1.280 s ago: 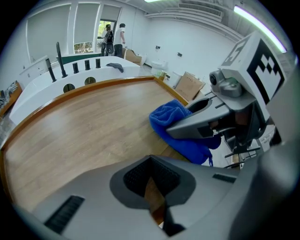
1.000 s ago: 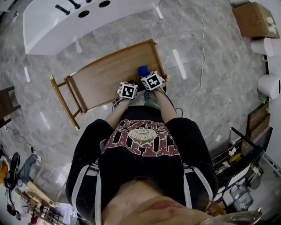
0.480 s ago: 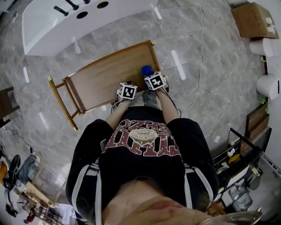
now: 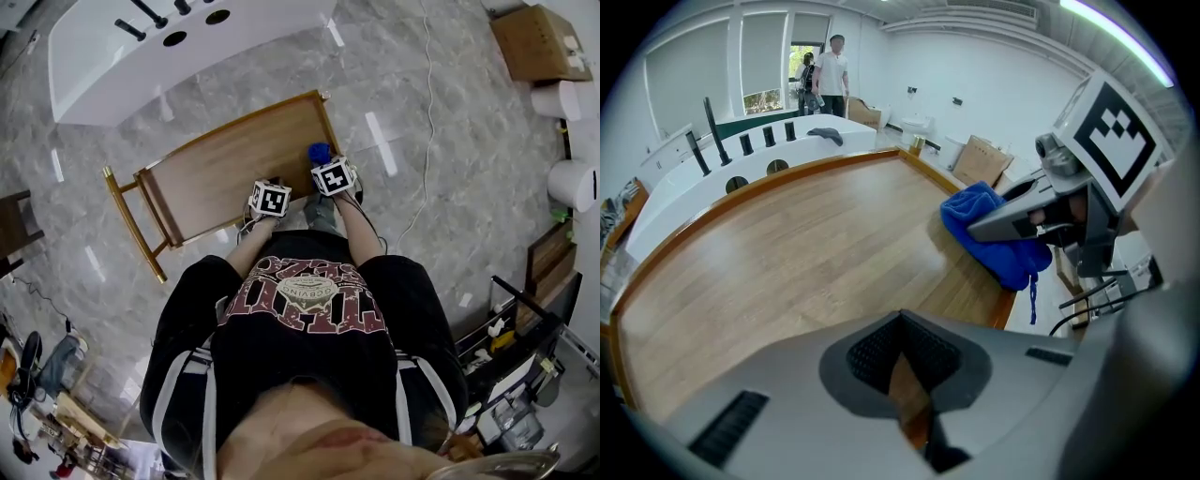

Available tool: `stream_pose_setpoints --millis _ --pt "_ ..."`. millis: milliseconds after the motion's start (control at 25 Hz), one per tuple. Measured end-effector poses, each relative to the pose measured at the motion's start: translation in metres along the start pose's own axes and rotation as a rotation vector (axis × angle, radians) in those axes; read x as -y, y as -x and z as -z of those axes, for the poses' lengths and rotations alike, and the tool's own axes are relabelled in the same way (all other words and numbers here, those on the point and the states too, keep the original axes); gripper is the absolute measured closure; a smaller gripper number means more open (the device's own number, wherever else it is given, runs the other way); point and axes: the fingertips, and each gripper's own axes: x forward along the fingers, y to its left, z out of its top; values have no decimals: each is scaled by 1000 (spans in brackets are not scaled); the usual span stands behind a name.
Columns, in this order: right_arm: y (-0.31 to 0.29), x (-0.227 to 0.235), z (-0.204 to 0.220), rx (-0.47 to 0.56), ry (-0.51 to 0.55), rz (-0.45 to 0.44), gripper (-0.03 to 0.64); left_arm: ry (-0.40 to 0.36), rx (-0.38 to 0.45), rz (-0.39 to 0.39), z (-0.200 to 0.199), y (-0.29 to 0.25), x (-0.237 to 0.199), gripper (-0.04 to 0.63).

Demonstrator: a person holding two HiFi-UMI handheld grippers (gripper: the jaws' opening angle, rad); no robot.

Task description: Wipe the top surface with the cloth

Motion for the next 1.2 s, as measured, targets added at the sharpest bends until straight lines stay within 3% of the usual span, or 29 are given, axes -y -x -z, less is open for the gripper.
stream_pose_setpoints --millis 480,760,880,1040,1200 --pt "13 19 9 -119 68 176 551 29 8 27 2 2 -1 546" --pt "15 26 15 -133 67 178 549 35 31 21 1 4 -1 546" --pt "16 26 13 -133 57 160 551 75 84 2 -2 9 -15 548" --pt "13 18 5 -120 28 139 551 137 90 -20 1 24 -31 548" --pt "5 -4 -10 -90 101 88 551 152 117 -20 -4 29 -37 548"
